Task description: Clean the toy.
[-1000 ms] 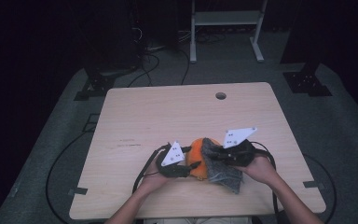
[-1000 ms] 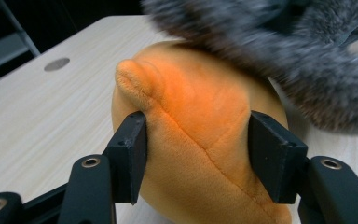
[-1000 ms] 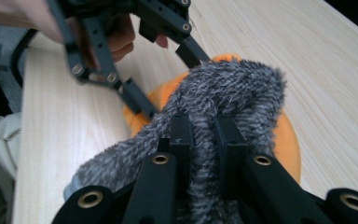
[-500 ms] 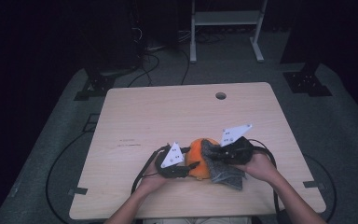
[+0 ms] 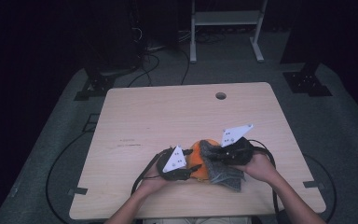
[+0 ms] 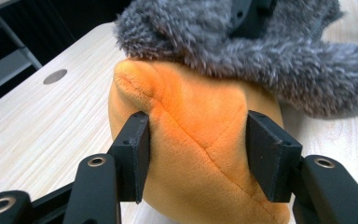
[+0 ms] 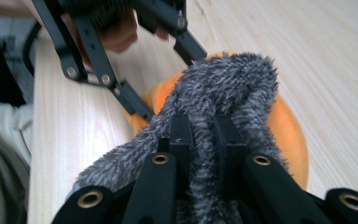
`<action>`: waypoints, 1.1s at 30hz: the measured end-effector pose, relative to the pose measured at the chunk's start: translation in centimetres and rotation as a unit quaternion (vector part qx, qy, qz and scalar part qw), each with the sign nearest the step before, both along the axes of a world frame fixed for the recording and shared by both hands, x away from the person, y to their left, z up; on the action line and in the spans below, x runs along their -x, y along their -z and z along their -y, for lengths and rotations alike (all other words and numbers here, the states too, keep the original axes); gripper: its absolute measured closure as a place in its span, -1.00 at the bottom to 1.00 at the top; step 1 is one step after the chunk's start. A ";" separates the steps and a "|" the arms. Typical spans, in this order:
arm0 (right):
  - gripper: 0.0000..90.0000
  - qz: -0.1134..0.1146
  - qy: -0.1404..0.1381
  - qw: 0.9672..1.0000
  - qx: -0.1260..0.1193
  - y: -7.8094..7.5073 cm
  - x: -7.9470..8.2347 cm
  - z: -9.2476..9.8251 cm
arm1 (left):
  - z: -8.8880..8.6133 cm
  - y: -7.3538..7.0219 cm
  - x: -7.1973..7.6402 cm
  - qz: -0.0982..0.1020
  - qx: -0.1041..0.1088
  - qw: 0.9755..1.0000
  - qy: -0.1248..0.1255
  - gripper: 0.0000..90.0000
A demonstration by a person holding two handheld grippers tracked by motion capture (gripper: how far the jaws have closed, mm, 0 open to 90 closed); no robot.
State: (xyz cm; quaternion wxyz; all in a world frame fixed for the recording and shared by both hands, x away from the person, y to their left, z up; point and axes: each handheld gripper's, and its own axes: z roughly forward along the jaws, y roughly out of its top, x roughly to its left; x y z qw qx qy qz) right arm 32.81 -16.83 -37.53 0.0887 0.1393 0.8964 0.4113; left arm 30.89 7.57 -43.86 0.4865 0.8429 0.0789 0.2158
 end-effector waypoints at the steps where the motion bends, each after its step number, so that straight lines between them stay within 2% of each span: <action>1: 0.76 0.004 0.003 1.000 -0.011 -0.2 0.0 0.1 | 0.1 0.0 0.1 0.004 -0.001 1.000 0.003 -0.01; 3: 0.76 0.009 0.015 0.999 -0.026 -0.4 -0.3 0.1 | 0.1 0.0 0.3 0.009 -0.005 1.000 0.004 -0.01; 7: 0.76 -0.001 0.022 1.000 -0.020 0.3 -1.2 0.6 | -0.4 0.1 -0.2 -0.010 0.007 1.000 0.002 -0.01; 9: 0.75 -0.012 0.035 0.999 -0.035 0.7 -1.4 1.4 | -0.6 0.3 -0.5 -0.023 0.019 1.000 -0.002 -0.01; 12: 0.75 -0.029 0.061 0.995 -0.068 1.3 -2.0 3.0 | -0.9 0.3 -0.6 -0.031 0.023 0.999 -0.003 -0.02; 15: 0.75 -0.051 0.066 0.994 -0.074 2.3 -2.1 3.5 | -0.9 0.3 -0.7 -0.038 0.026 0.999 -0.001 -0.05; 17: 0.75 -0.042 0.065 0.994 -0.072 2.6 -1.6 3.5 | -1.1 0.4 -0.9 -0.051 0.032 0.998 -0.001 -0.07; 20: 0.75 -0.028 0.063 0.996 -0.057 2.9 -0.6 3.5 | -1.4 0.4 -1.1 -0.059 0.032 0.998 -0.002 -0.07; 22: 0.75 -0.028 0.065 0.996 -0.056 3.4 -0.3 4.0 | -1.5 0.5 -1.1 -0.061 0.034 0.998 -0.002 -0.07; 25: 0.74 -0.042 0.066 0.996 -0.053 4.2 0.1 5.0 | -1.6 0.5 -1.3 -0.064 0.034 0.997 0.000 -0.07; 27: 0.73 -0.053 0.067 0.994 -0.065 4.4 0.0 5.4 | -1.6 0.6 -1.3 -0.064 0.036 0.997 0.000 -0.07; 30: 0.73 -0.049 0.070 0.992 -0.090 3.7 -0.6 5.5 | -1.7 0.6 -1.4 -0.065 0.036 0.997 0.000 -0.06; 32: 0.71 -0.053 0.070 0.989 -0.116 3.2 -1.3 5.3 | -1.7 0.6 -1.4 -0.065 0.036 0.997 -0.001 -0.06; 33: 0.71 -0.055 0.071 0.989 -0.118 3.1 -1.7 5.1 | -1.7 0.6 -1.4 -0.066 0.037 0.997 -0.001 -0.06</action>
